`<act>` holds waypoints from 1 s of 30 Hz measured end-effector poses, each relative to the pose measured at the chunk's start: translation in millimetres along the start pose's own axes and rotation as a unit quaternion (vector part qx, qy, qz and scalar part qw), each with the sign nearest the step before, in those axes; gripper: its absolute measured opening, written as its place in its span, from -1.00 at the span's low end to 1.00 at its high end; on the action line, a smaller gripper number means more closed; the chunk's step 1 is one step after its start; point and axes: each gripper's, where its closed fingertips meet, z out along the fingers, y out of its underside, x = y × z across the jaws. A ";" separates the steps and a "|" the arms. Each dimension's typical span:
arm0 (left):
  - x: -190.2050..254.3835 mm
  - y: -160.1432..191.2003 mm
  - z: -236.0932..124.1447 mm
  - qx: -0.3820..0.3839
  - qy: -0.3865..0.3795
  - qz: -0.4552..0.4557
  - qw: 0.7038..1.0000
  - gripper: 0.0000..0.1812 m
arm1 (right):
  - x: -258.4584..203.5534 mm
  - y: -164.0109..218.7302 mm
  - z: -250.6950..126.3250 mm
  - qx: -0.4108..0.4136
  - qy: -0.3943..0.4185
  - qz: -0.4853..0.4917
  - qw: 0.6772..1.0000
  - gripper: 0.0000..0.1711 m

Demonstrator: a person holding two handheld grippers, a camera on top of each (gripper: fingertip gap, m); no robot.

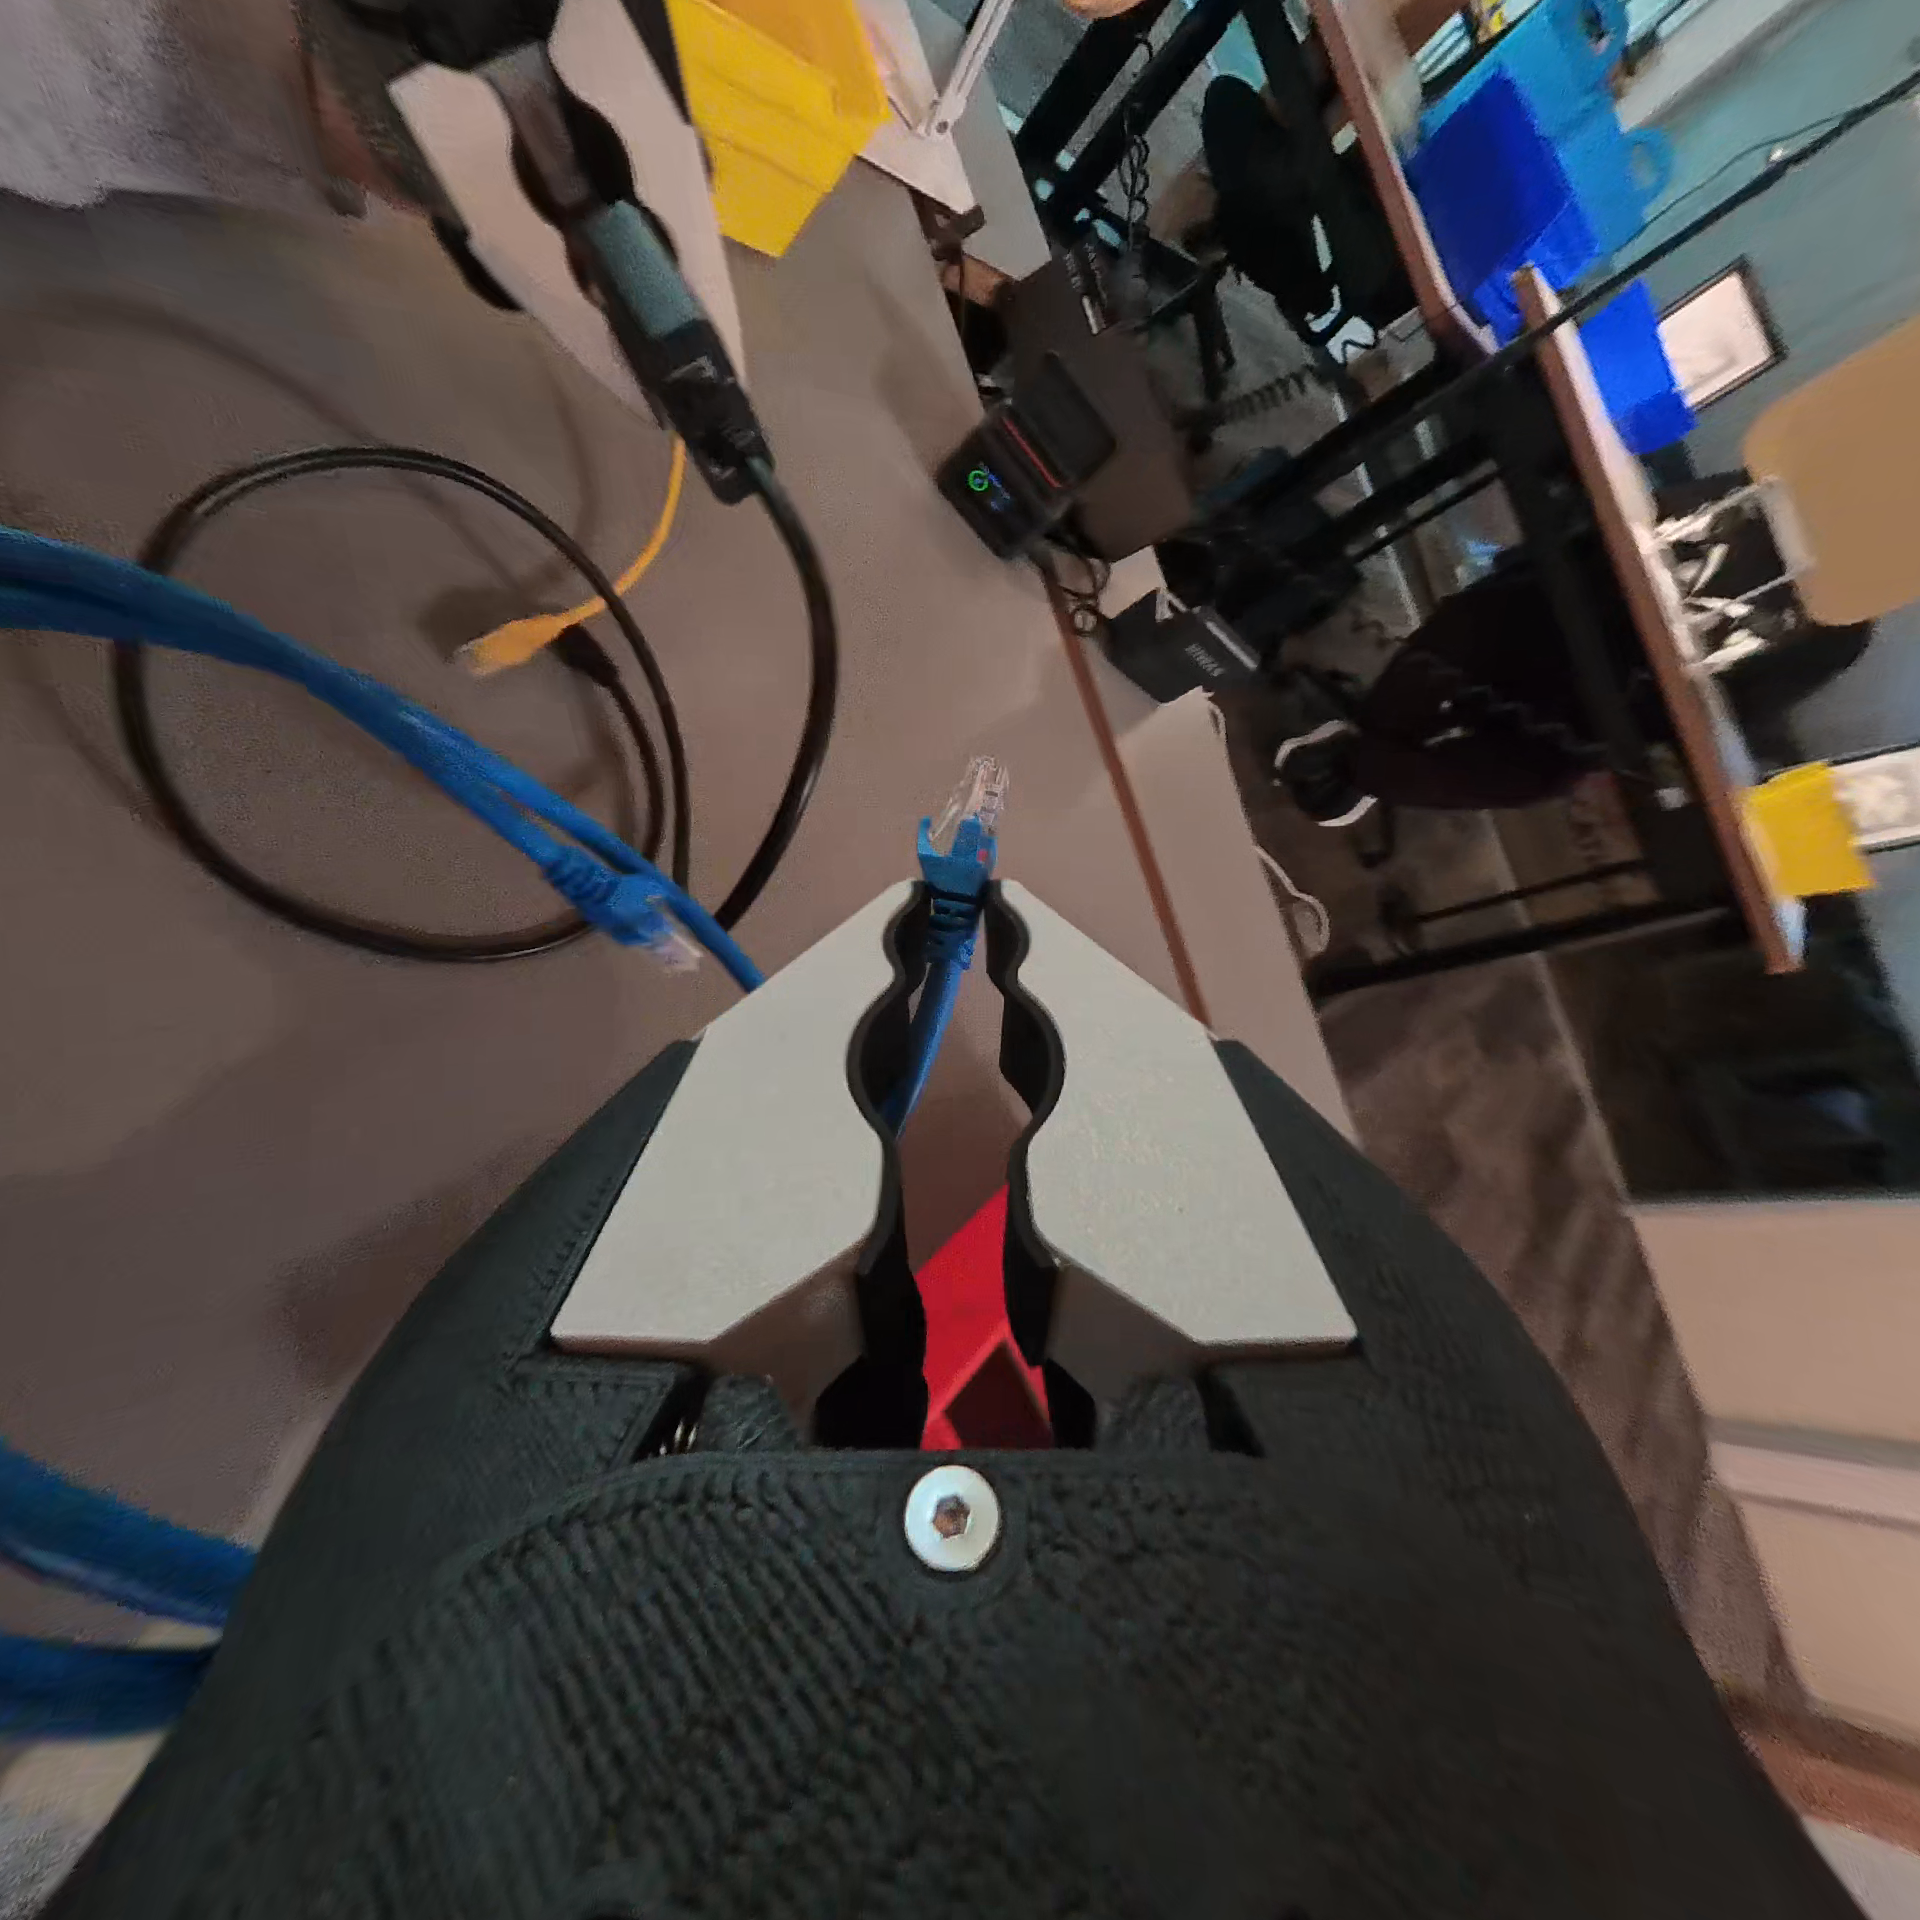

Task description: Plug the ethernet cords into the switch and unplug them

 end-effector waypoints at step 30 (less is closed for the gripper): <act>83.7 -21.3 42.5 0.049 0.032 0.119 0.991 -0.77 | -103.2 7.2 69.2 -0.042 -0.184 -0.273 0.943 -0.90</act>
